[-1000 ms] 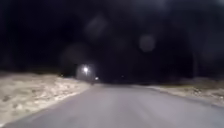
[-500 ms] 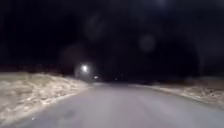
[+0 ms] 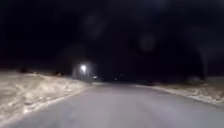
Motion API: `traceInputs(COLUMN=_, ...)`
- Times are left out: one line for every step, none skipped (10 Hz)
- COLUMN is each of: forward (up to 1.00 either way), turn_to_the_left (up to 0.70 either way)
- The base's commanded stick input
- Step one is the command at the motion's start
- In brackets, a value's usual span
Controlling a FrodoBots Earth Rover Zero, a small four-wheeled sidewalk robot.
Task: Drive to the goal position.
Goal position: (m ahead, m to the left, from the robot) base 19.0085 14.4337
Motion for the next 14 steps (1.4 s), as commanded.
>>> traceInputs(forward=1.0, turn_to_the_left=-0.37)
traceInputs(forward=1.0, turn_to_the_left=-0.17)
traceInputs(forward=1.0, turn_to_the_left=0.0)
traceInputs(forward=1.0, turn_to_the_left=0.0)
traceInputs(forward=1.0, turn_to_the_left=0.0)
traceInputs(forward=1.0, turn_to_the_left=0.0)
traceInputs(forward=1.0, turn_to_the_left=0.0)
traceInputs(forward=1.0, turn_to_the_left=0.0)
traceInputs(forward=1.0, turn_to_the_left=0.0)
traceInputs(forward=1.0, turn_to_the_left=0.0)
traceInputs(forward=1.0, turn_to_the_left=0.0)
traceInputs(forward=1.0, turn_to_the_left=0.0)
traceInputs(forward=1.0, turn_to_the_left=0.0)
traceInputs(forward=1.0, turn_to_the_left=0.0)
